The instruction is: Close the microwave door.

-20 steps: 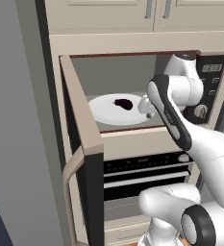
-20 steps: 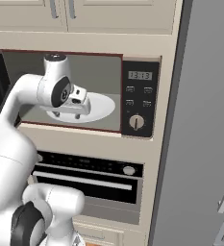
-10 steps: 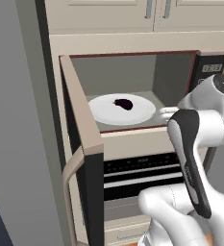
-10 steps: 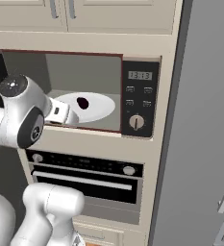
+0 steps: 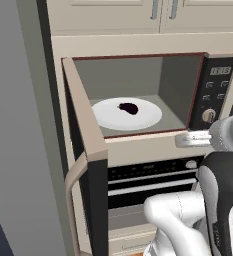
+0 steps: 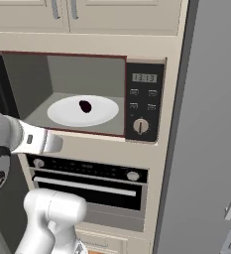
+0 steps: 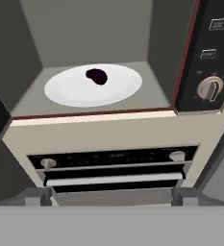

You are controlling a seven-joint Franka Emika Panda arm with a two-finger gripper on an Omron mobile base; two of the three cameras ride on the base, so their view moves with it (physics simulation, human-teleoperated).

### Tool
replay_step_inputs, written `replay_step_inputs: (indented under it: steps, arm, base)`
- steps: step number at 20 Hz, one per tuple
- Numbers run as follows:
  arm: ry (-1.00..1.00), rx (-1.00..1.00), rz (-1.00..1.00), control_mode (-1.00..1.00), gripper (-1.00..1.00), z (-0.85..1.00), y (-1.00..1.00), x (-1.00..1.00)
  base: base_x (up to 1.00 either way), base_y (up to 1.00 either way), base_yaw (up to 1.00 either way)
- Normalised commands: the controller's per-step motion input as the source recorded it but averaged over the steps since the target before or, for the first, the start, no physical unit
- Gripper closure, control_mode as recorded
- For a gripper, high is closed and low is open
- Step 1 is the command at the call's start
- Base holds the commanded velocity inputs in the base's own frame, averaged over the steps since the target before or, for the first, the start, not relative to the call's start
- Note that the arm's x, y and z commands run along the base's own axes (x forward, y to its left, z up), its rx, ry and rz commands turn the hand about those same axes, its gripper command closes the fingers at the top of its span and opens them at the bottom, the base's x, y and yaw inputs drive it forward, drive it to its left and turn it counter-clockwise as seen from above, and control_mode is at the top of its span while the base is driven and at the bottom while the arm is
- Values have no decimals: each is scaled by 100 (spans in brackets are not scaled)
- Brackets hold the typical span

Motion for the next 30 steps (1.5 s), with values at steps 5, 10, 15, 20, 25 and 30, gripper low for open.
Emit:
replay_step_inputs:
  steps: [5,10,15,20,25,30]
  arm:
    - [-25,-11,-3,-100,-100,-12,31,-100]
    - [-37,4,-16,-100,-100,-44,5,-100]
    - [-9,5,2,-100,-100,-25,-12,-54]
    - [-19,-5,-1,-100,-100,-40,39,-84]
    - [-27,-7,-5,-100,-100,-36,43,-90]
    - [-8,-20,-18,-100,-100,-36,96,-24]
  base:
    - [0,0,0]
    - [0,0,0]
    - [0,0,0]
    - [0,0,0]
    - [0,0,0]
    - [0,0,0]
